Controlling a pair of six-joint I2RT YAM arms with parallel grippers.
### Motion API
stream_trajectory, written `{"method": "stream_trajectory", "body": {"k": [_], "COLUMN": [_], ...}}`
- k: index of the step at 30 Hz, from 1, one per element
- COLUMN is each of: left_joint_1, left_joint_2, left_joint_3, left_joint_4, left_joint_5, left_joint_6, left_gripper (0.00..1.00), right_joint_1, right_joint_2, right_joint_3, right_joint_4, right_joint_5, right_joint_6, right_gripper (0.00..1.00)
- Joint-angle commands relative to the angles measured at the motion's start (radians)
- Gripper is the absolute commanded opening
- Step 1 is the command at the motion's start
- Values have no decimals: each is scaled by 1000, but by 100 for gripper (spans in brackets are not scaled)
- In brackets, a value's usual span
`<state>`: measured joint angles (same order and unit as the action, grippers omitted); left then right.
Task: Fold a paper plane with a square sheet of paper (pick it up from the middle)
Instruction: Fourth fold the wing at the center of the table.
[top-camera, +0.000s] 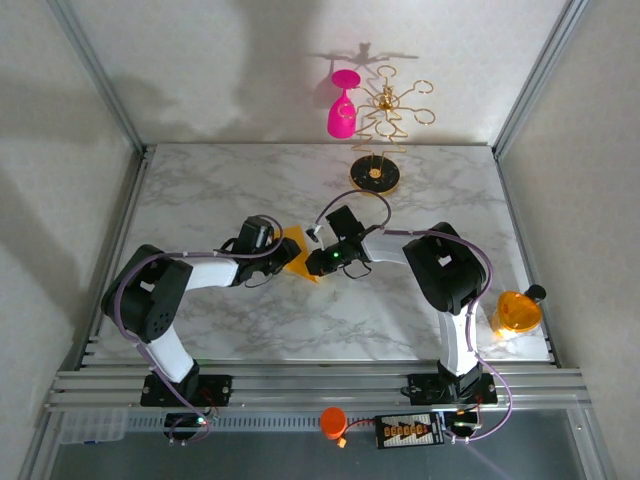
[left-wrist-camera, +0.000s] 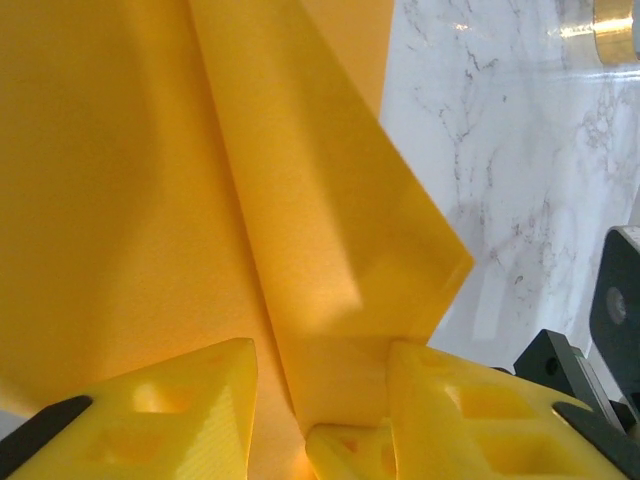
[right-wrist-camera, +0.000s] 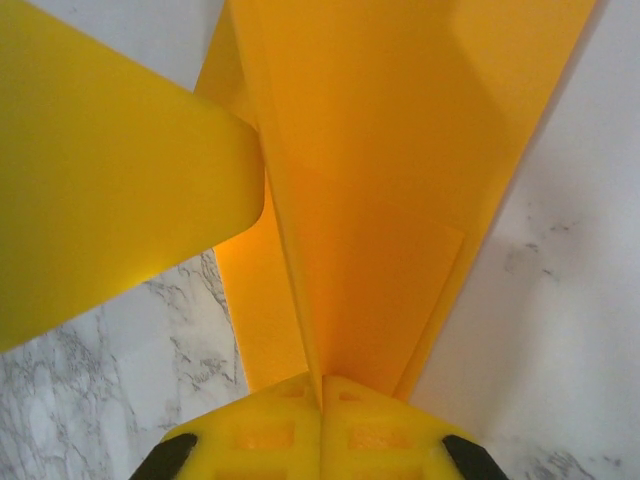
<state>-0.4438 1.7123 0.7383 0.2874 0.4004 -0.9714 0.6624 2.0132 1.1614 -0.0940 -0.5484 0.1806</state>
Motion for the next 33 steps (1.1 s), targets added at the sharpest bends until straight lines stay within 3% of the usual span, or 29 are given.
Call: {"method": "stream_trajectory", "body": {"k": [1, 16, 33], "left_joint_1": [-10, -15, -19], "left_joint_2": [26, 96, 221], "left_joint_3": [18, 75, 140], "left_joint_4": [-28, -179, -389], "left_joint_5": [-3, -58, -139], "left_joint_6": [14, 31, 20], "left_gripper": [40, 41, 39], "right_joint_1": [-6, -11, -40], "right_joint_2": [38, 21, -27], "right_joint_3": [5, 0, -28], "right_joint_4": [-52, -56, -29], "right_joint_5": [17, 3, -53], "right_joint_6": [11, 9, 63], "right_gripper": [7, 17, 20]}}
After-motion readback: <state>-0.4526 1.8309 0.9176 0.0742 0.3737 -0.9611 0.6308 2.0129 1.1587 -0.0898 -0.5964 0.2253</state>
